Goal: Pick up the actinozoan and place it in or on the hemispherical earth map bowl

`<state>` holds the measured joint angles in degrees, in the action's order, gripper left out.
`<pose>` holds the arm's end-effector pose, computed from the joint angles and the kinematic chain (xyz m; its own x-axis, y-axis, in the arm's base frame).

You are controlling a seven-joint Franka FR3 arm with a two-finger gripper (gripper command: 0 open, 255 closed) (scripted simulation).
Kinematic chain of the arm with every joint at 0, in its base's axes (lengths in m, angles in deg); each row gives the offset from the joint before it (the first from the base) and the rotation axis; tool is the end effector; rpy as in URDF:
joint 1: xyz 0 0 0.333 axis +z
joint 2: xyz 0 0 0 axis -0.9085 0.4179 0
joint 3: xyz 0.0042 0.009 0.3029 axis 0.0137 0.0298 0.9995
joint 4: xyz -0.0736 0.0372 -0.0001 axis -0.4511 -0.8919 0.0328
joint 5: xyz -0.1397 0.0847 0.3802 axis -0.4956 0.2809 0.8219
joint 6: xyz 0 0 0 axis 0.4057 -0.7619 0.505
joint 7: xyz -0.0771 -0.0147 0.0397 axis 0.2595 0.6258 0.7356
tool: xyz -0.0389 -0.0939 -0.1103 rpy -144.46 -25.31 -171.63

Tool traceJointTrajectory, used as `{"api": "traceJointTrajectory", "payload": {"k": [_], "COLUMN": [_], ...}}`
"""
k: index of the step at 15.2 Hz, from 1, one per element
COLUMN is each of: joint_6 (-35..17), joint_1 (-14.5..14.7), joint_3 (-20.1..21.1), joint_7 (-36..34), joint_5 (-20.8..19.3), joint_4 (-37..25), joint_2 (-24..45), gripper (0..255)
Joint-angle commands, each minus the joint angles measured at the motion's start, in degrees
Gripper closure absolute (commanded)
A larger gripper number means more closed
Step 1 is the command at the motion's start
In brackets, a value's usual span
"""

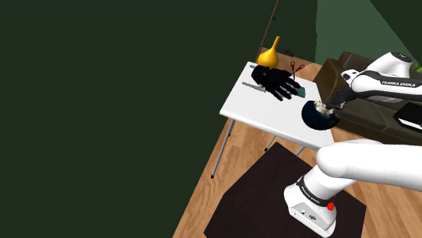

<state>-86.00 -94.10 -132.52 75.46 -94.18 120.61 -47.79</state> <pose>0.1405 -0.3909 0.3697 0.8902 0.4476 0.0847 0.3958 -0.8520 0.3428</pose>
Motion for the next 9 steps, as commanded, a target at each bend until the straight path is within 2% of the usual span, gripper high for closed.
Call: {"api": "traceJointTrajectory", "payload": {"k": [1, 3, 4, 6, 7, 9], "joint_6": [-0.24, -0.22, -0.22, 12.14, 15.67, 13.91], "joint_1": [-0.06, -0.01, -0.01, 4.08, 5.20, 5.25], "joint_3": [-0.13, -0.09, -0.09, 4.49, 5.08, 4.18], "joint_7": [-0.05, -0.02, -0.02, -2.66, -2.82, -2.83], "joint_5": [-0.12, -0.07, -0.07, 0.91, 1.19, 0.90], "joint_4": [0.27, 0.10, 0.10, -12.24, -15.88, -15.12], "joint_2": [0.12, 0.10, 0.10, 15.27, 19.83, 20.74], "gripper": [255, 255, 0, 0, 0, 0]}}
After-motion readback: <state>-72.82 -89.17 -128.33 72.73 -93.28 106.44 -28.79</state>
